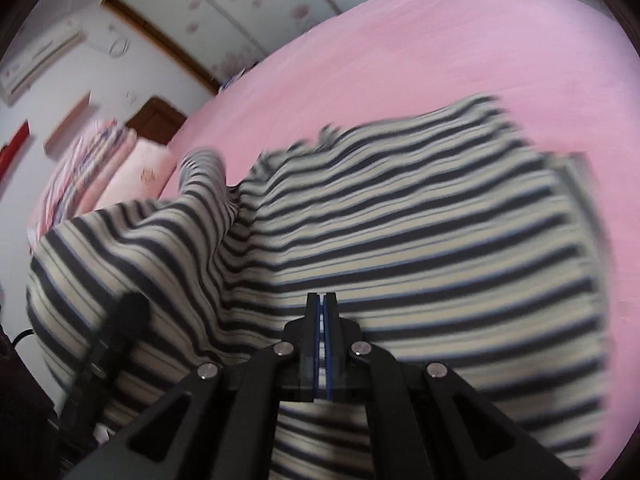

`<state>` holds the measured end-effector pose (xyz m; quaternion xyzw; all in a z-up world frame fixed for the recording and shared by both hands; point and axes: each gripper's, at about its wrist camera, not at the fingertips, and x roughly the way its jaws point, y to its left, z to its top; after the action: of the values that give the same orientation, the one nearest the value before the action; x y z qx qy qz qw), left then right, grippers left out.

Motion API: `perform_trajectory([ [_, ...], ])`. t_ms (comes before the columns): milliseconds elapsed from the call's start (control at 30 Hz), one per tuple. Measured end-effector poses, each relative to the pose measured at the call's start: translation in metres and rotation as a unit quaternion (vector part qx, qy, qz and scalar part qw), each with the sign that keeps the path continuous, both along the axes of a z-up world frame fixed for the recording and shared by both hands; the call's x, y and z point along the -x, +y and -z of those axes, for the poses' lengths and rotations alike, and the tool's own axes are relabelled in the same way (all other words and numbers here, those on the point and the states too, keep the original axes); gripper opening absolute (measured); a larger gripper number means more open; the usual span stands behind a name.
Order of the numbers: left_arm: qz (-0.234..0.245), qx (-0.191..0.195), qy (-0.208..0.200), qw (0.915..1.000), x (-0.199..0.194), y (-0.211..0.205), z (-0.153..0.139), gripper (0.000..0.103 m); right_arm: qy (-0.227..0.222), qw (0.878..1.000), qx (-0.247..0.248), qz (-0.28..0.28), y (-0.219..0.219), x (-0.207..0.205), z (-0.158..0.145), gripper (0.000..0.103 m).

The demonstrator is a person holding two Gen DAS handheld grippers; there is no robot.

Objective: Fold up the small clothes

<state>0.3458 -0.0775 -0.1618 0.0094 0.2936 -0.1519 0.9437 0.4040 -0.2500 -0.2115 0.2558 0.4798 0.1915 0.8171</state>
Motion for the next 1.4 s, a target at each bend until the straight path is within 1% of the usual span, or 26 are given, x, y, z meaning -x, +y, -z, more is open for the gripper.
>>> perform_trajectory([
  [67,0.037,-0.015,0.007,0.9992,0.007,-0.024,0.010,0.015,0.006,1.000,0.019,0.008,-0.018,0.004,0.003,0.001],
  [133,0.058,-0.028,0.011,0.9979,0.015,-0.040,0.017,0.015,0.015,0.999,0.045,0.015,-0.035,0.008,0.009,0.001],
  [200,0.076,-0.043,0.022,0.9959,0.021,-0.055,0.028,0.015,0.027,0.998,0.057,0.018,-0.049,0.012,0.017,0.001],
  [367,0.092,-0.082,0.049,0.9912,0.030,-0.072,0.051,0.016,0.032,0.999,0.036,0.010,-0.065,0.017,0.022,0.001],
  [467,0.090,-0.083,0.053,0.9911,0.029,-0.077,0.053,0.016,0.041,0.999,0.008,0.007,-0.074,0.014,0.023,0.003],
  [567,0.085,-0.081,0.054,0.9916,0.030,-0.077,0.052,0.016,0.060,0.997,-0.047,0.005,-0.086,0.011,0.026,0.004],
  [600,0.084,-0.080,0.055,0.9918,0.031,-0.078,0.053,0.016,0.068,0.995,-0.067,0.006,-0.089,0.009,0.029,0.010],
  [633,0.082,-0.079,0.055,0.9920,0.022,-0.079,0.051,0.016,0.074,0.993,-0.086,0.011,-0.093,0.008,0.030,0.019],
  [667,0.080,-0.077,0.054,0.9923,0.021,-0.081,0.051,0.016,0.079,0.991,-0.105,0.016,-0.097,0.008,0.032,0.028],
  [733,0.076,-0.070,0.055,0.9931,0.016,-0.084,0.049,0.016,0.093,0.985,-0.147,0.024,-0.101,0.007,0.034,0.035],
  [767,0.075,-0.067,0.055,0.9934,0.023,-0.080,0.050,0.016,0.099,0.981,-0.162,0.025,-0.103,0.006,0.036,0.040],
  [833,0.071,-0.059,0.060,0.9939,0.021,-0.077,0.050,0.016,0.108,0.978,-0.175,0.027,-0.105,0.004,0.037,0.044],
  [967,0.065,-0.055,0.063,0.9943,0.013,-0.076,0.044,0.016,0.120,0.977,-0.177,0.023,-0.099,-0.004,0.034,0.046],
  [1033,0.059,-0.047,0.068,0.9948,0.015,-0.074,0.041,0.017,0.126,0.975,-0.183,0.019,-0.098,-0.007,0.032,0.048],
  [1100,0.051,-0.033,0.079,0.9950,0.013,-0.071,0.039,0.017,0.131,0.973,-0.188,0.017,-0.097,-0.012,0.031,0.048],
  [1200,0.040,0.002,0.109,0.9933,0.008,-0.064,0.038,0.020,0.142,0.967,-0.209,0.018,-0.104,-0.010,0.033,0.048],
  [1233,0.039,0.013,0.121,0.9918,0.006,-0.063,0.038,0.023,0.145,0.966,-0.214,0.020,-0.106,-0.008,0.034,0.048],
  [1267,0.040,0.025,0.133,0.9900,0.007,-0.062,0.038,0.029,0.147,0.965,-0.216,0.021,-0.109,-0.005,0.036,0.048],
  [1300,0.044,0.038,0.144,0.9878,0.006,-0.061,0.038,0.033,0.150,0.964,-0.219,0.022,-0.110,-0.004,0.037,0.048],
  [1367,0.050,0.054,0.151,0.9859,0.006,-0.062,0.037,0.046,0.154,0.961,-0.227,0.024,-0.116,0.000,0.039,0.048],
  [1400,0.054,0.057,0.147,0.9860,0.008,-0.064,0.036,0.047,0.155,0.960,-0.231,0.025,-0.119,0.002,0.041,0.049],
])
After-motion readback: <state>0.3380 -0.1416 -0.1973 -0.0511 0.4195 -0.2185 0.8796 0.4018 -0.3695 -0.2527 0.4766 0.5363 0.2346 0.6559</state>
